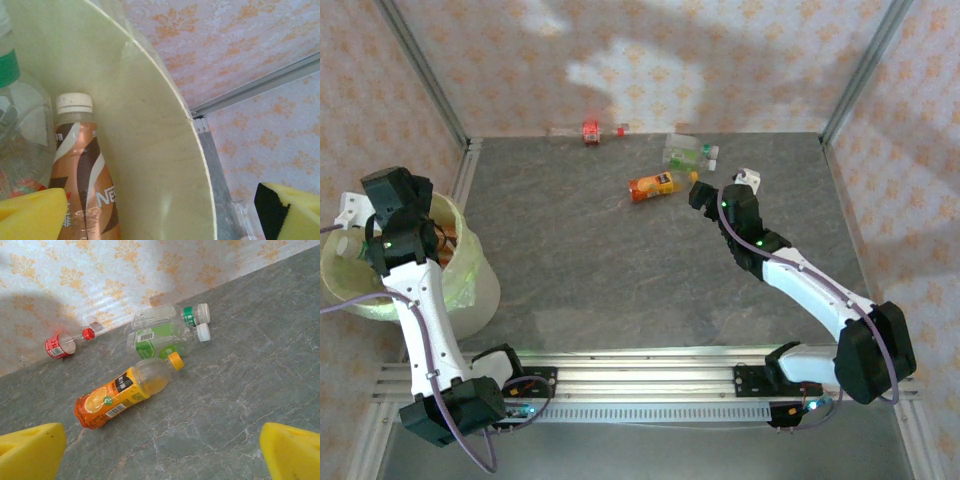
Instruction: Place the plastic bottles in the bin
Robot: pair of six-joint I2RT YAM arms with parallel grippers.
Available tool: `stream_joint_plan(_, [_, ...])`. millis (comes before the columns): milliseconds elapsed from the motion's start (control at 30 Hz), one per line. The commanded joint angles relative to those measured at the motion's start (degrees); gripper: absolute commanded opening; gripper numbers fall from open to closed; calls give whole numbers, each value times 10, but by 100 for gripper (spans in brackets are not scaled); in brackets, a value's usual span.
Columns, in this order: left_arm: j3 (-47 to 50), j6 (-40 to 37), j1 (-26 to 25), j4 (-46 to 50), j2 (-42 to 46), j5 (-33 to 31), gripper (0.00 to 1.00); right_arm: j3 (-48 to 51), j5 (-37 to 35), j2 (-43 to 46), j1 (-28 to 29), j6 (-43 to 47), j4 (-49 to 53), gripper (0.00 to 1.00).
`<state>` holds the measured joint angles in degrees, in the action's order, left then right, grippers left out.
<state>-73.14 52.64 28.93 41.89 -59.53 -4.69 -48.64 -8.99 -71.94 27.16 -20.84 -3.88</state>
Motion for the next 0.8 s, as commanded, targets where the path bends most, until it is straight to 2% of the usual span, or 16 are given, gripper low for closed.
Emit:
stream_joint_plan(0, [-21, -5, 4, -16, 0, 33, 100, -15, -10, -6, -4, -5, 12, 99])
stream_joint_plan(167, [-22, -11, -15, -49, -1, 86, 100, -13, -19, -9, -4, -13, 11, 99])
stream_joint_plan(300, [-34, -33, -104, -78, -9, 39, 100, -12, -21, -14, -5, -18, 11, 99])
stream_joint_plan(500, [-99, -83, -233, -66, -60, -24, 100, -19, 7, -18, -11, -33, 9, 99])
stream_joint_plan(667, [-103, -95, -298, -104, -91, 6, 100, -20, 23, -24, -29, -33, -1, 99])
stream_joint_plan(767, [-95, -72, -334, -127, -109, 43, 100, -36, 46, -31, -56, -19, 4, 99])
